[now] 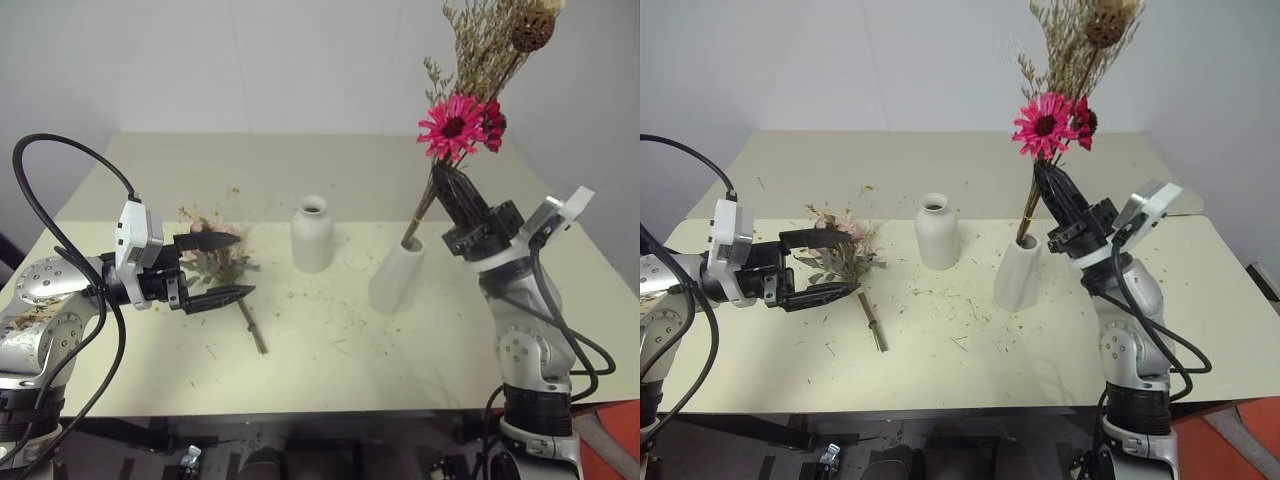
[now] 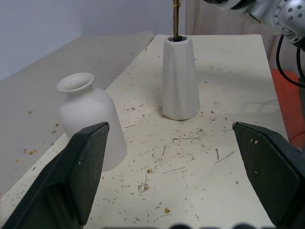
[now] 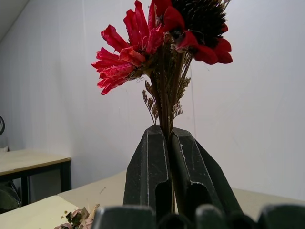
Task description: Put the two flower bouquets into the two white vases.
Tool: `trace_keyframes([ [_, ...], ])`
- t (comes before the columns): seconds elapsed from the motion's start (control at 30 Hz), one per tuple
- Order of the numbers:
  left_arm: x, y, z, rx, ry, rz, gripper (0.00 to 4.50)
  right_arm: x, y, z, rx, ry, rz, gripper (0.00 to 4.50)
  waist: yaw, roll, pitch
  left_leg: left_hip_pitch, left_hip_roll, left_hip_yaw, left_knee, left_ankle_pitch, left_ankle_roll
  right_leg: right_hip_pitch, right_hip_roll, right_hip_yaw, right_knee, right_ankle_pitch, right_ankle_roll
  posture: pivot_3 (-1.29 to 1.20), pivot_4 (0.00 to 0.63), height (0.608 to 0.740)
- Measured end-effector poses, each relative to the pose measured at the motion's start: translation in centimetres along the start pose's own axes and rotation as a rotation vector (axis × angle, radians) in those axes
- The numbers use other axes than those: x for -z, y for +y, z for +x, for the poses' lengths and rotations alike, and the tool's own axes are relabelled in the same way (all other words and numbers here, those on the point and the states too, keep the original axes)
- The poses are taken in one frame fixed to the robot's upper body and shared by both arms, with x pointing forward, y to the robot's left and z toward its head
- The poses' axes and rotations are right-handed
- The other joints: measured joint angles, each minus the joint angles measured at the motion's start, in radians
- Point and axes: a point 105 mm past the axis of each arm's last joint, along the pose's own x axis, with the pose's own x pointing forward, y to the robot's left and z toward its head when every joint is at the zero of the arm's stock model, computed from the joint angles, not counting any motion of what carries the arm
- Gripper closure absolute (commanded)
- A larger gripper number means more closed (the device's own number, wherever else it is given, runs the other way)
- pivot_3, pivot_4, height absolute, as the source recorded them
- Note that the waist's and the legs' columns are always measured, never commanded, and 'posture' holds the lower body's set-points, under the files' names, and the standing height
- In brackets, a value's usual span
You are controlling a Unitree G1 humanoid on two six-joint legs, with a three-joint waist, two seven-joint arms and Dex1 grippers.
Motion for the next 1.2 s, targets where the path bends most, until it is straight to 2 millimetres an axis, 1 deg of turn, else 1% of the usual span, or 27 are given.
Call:
trace_keyframes([
  [0.37,0.0,0.0,0.0,-0.005,-0.001,0.002,0.0,0.7,-0.3,-0.7,0.029,-0.015,-0.039,4.48,-0.001,-0.004,-0.003,0.005,0.0,0.0,0.0,0.0,0.0,0.004,0.0,0.0,0.0,0.0,0.0,0.0,0.15,0.74],
  [0.77,0.0,0.1,0.0,-0.005,-0.001,0.004,0.0,0.4,-0.7,-0.8,0.043,-0.006,-0.067,4.48,0.0,-0.004,-0.003,0.005,0.0,0.0,0.0,0.0,0.0,0.004,0.0,0.0,0.0,0.0,0.0,0.0,0.15,0.74],
  [0.8,0.0,0.1,0.0,-0.005,-0.001,0.004,0.0,0.4,-0.8,-0.8,0.045,-0.005,-0.066,4.48,0.0,-0.004,-0.003,0.005,0.0,0.0,0.0,0.0,0.0,0.004,0.0,0.0,0.0,0.0,0.0,0.0,0.15,0.74],
  [0.93,-0.1,0.1,0.0,-0.005,-0.001,0.007,0.0,1.5,-1.2,-1.4,0.074,0.055,-0.036,4.48,0.0,-0.003,-0.003,0.002,0.0,0.0,0.0,0.0,0.0,0.001,0.0,0.0,0.0,0.0,0.0,0.0,0.15,0.74],
  [1.2,-0.2,0.1,0.0,-0.005,-0.005,0.015,0.0,1.4,-1.5,-1.4,0.075,0.066,-0.023,4.48,0.0,-0.003,-0.003,0.001,0.0,0.0,0.0,0.0,0.0,0.001,0.0,0.0,0.0,0.0,0.0,0.0,0.15,0.74],
])
